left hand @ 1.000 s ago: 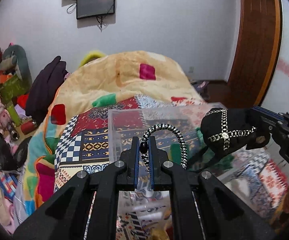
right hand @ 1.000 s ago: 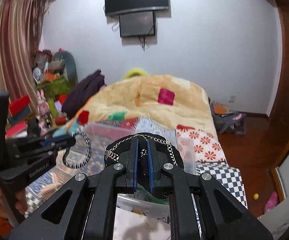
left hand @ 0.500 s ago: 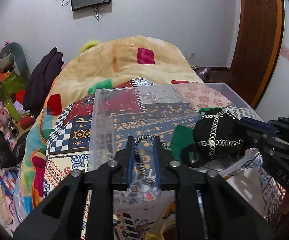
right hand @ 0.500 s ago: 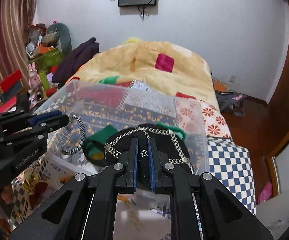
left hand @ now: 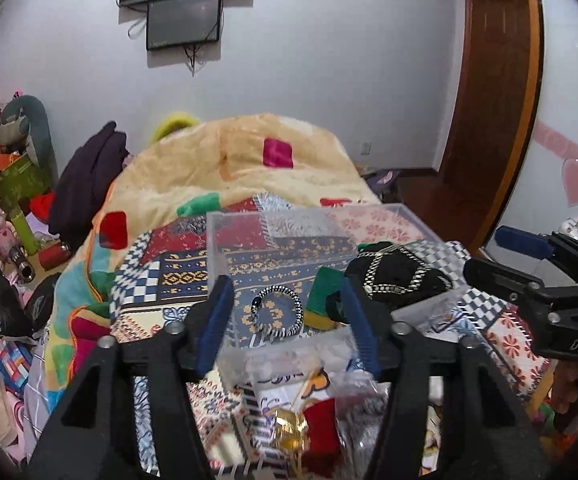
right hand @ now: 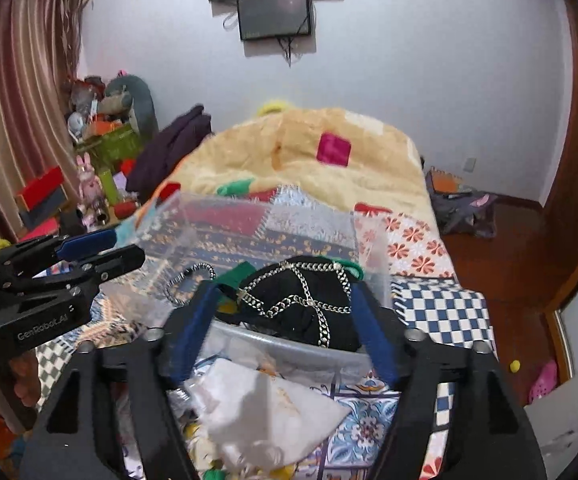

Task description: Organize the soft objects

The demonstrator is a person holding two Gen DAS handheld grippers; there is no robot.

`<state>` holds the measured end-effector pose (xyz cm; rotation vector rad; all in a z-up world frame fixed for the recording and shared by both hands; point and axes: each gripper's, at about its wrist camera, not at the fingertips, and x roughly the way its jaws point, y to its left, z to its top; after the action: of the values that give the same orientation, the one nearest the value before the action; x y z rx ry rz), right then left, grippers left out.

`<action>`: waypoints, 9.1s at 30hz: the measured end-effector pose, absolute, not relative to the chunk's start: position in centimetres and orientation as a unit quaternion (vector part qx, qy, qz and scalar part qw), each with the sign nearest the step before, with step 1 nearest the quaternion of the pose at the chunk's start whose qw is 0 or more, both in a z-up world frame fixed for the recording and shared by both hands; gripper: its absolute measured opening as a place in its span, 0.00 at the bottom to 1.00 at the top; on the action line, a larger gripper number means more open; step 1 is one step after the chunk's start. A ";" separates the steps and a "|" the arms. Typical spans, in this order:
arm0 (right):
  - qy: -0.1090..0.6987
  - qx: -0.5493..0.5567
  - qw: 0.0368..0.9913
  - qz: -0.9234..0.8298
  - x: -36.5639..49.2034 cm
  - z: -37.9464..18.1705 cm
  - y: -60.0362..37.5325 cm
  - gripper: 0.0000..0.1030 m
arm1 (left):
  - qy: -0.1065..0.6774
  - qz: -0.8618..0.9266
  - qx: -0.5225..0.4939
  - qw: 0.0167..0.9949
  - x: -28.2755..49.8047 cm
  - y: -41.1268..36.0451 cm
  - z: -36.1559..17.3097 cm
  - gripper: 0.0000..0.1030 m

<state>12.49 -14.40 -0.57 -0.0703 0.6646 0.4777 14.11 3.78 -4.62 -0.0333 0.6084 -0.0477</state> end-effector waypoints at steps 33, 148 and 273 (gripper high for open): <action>0.433 -0.031 0.864 0.255 11.6 -10.0 -14.6 0.67 | 0.388 -0.093 -0.011 0.917 10.4 -1.9 -14.4 0.46; 0.441 0.002 0.864 0.244 11.8 -9.7 -13.0 0.88 | 0.377 -0.041 -0.020 0.925 10.4 3.9 -13.3 0.80; 0.168 -0.022 0.950 0.261 2.5 5.9 -15.3 0.80 | 0.139 -0.035 -0.013 0.990 2.0 2.0 2.7 0.91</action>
<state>2.46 -15.26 5.90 -0.0440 0.3414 0.5301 1.99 1.99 2.69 -0.0265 0.2789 -0.0709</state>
